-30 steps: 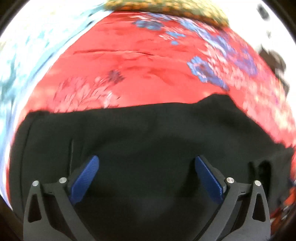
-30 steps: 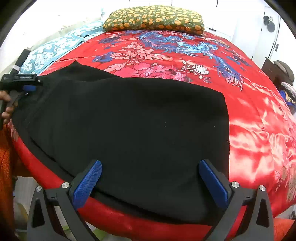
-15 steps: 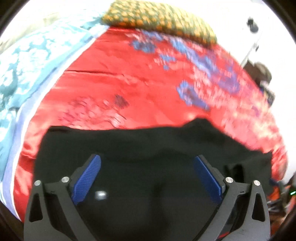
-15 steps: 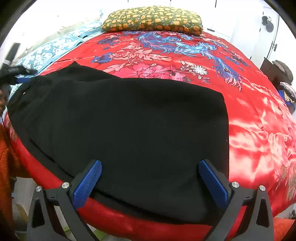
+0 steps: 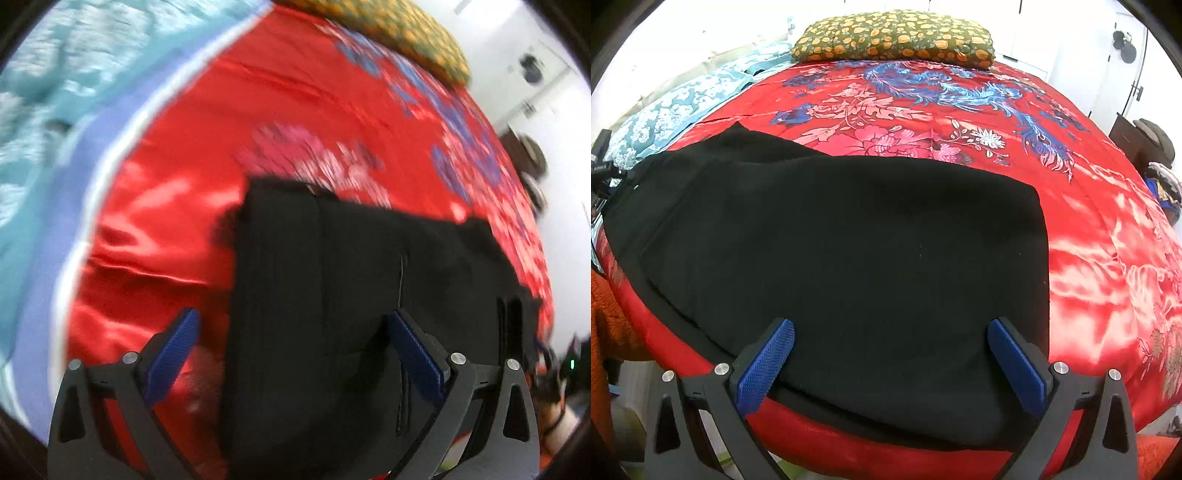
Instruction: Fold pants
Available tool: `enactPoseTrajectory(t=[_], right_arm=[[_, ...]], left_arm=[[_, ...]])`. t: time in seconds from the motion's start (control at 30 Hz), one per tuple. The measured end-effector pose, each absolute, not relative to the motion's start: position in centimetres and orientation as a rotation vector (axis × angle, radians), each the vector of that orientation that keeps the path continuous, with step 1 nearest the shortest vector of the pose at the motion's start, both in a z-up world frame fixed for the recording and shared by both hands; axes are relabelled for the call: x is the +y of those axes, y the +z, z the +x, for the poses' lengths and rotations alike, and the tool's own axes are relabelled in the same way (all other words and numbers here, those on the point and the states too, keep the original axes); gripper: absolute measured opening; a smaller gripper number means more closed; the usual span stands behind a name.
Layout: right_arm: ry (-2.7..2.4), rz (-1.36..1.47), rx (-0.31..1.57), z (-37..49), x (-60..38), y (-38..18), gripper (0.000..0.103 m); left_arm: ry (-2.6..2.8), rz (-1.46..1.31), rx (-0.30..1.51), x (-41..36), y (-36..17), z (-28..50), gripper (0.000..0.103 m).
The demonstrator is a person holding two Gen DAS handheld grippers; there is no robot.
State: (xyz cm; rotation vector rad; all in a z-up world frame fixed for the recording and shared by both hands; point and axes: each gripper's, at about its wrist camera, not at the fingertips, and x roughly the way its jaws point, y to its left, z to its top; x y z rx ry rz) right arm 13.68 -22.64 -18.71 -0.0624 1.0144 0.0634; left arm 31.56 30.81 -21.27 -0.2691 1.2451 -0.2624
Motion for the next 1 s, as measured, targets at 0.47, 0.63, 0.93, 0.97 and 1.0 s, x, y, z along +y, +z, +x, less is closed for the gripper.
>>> enactPoseTrajectory(t=[0.47, 0.63, 0.93, 0.97, 1.0], right_arm=[[0.062, -0.059, 1.001, 13.6, -22.7, -18.8, 0.103], [0.068, -0.058, 0.994, 13.6, -22.7, -18.8, 0.103], [0.075, -0.056, 0.997, 13.7, -22.7, -18.8, 0.103], [0.078, -0.055, 1.0, 13.7, -22.7, -18.8, 0.103], [0.082, -0.055, 1.003, 13.7, -22.7, -18.8, 0.103]], left_arm=[[-0.437, -0.387, 1.259, 29.6, -22.2, 33.5, 0.066], [-0.328, -0.45, 1.29, 29.3, -21.1, 32.8, 0.053], [-0.322, -0.751, 1.185, 29.1, -14.3, 30.0, 0.023], [-0.345, -0.762, 1.163, 28.0, -12.7, 29.4, 0.023], [-0.365, -0.773, 1.151, 27.1, -11.6, 28.9, 0.023]])
